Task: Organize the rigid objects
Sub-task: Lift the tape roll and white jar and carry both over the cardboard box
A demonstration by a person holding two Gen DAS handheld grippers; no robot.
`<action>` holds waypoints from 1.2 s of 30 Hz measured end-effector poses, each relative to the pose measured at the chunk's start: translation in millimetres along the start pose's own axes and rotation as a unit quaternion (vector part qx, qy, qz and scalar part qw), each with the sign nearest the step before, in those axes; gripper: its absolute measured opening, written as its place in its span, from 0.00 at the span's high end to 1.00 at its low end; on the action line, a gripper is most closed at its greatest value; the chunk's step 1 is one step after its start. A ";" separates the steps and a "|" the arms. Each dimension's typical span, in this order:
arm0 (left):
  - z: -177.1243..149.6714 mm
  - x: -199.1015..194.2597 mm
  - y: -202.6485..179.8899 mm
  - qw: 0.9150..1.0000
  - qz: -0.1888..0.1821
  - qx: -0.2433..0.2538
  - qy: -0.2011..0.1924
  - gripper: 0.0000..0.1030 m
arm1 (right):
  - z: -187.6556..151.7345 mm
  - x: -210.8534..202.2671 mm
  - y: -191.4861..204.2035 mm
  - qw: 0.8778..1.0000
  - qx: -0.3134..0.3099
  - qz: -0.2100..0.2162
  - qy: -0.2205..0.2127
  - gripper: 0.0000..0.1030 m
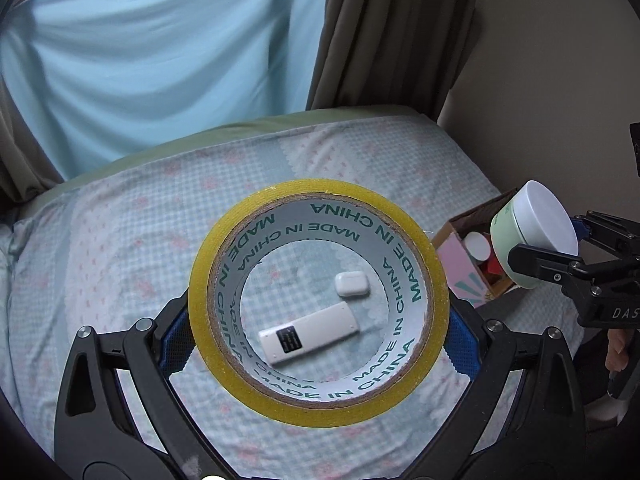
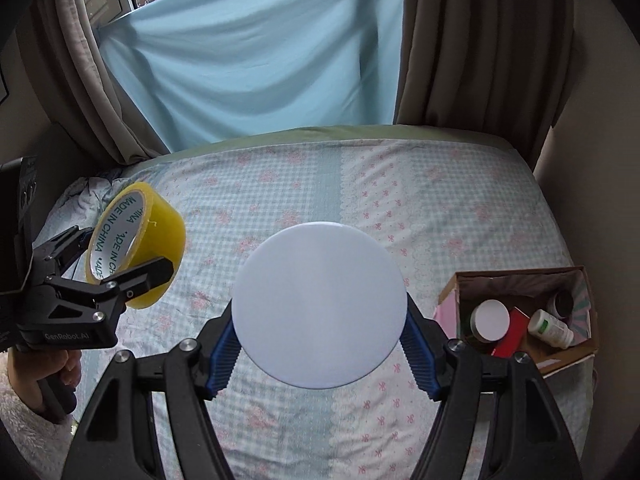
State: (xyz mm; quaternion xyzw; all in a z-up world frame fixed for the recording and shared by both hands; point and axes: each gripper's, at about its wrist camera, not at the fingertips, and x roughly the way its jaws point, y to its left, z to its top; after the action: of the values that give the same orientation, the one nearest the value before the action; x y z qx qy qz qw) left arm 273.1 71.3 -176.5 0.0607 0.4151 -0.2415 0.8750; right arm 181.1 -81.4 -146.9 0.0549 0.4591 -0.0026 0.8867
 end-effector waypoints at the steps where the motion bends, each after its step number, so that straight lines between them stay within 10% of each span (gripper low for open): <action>1: -0.7 -5.9 -11.3 1.000 -0.001 0.000 -0.001 0.05 | -3.4 -7.5 -9.4 1.000 0.001 0.000 -0.001 0.35; 19: 21.2 24.0 -244.0 0.999 0.002 -0.036 0.014 0.05 | -27.0 -72.0 -262.7 1.000 0.019 -0.021 0.007 0.35; 36: 34.9 223.7 -390.7 0.990 -0.043 0.058 0.118 0.05 | -23.7 67.5 -404.0 0.995 0.036 0.018 0.087 0.35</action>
State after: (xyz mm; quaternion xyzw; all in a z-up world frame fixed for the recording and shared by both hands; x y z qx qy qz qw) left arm 233.1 -364.9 -286.2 0.1216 0.5033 -0.2937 0.8035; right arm 178.6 -477.6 -253.8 0.0946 0.5328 0.0015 0.8409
